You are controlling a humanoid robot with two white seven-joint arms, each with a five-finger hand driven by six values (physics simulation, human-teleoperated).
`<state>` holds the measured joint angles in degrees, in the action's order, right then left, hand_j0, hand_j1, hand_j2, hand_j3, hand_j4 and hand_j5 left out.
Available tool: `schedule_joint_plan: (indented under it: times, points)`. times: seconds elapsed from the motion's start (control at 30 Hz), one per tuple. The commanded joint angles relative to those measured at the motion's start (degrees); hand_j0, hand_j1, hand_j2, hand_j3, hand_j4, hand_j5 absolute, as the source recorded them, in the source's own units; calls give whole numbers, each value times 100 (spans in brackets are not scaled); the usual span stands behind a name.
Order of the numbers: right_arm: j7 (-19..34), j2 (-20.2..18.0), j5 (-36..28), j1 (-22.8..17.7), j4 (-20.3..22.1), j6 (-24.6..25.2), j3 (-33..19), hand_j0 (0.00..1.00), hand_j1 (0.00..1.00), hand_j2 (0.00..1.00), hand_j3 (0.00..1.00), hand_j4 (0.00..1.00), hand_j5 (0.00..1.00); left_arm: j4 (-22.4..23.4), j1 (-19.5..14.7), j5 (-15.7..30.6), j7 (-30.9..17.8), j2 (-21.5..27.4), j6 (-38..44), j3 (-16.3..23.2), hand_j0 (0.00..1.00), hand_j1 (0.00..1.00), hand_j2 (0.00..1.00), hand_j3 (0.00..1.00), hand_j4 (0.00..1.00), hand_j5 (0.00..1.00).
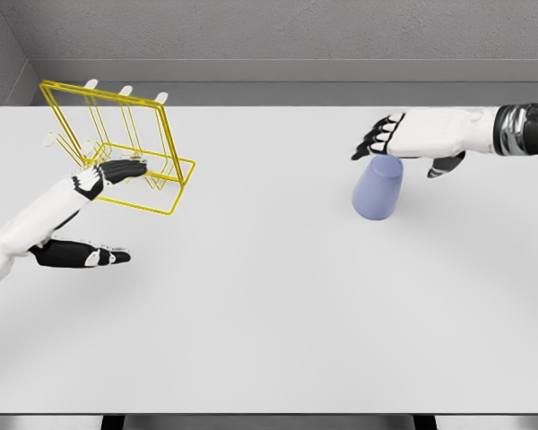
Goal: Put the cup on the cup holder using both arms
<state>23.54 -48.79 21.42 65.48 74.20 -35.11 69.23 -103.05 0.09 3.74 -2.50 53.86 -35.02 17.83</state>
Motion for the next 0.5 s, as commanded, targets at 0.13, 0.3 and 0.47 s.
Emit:
schedule_joint_plan:
  times: [0.13, 0.3, 0.47]
  points:
    - [-7, 27, -77, -35, -99, 11, 47, 100, 100, 100, 100, 100, 100, -4, 44, 1111, 4, -42, 2, 643, 100, 100, 100, 100, 100, 100]
    - [-7, 220, -77, -44, -108, 11, 56, 100, 100, 100, 100, 100, 100, -4, 44, 1612, 4, -34, 2, 1293, 100, 100, 100, 100, 100, 100]
    - [2, 502, -59, -79, -415, 11, 179, 100, 100, 100, 100, 100, 100, 5, 44, 1832, 4, 19, 2, 1610, 100, 100, 100, 100, 100, 100]
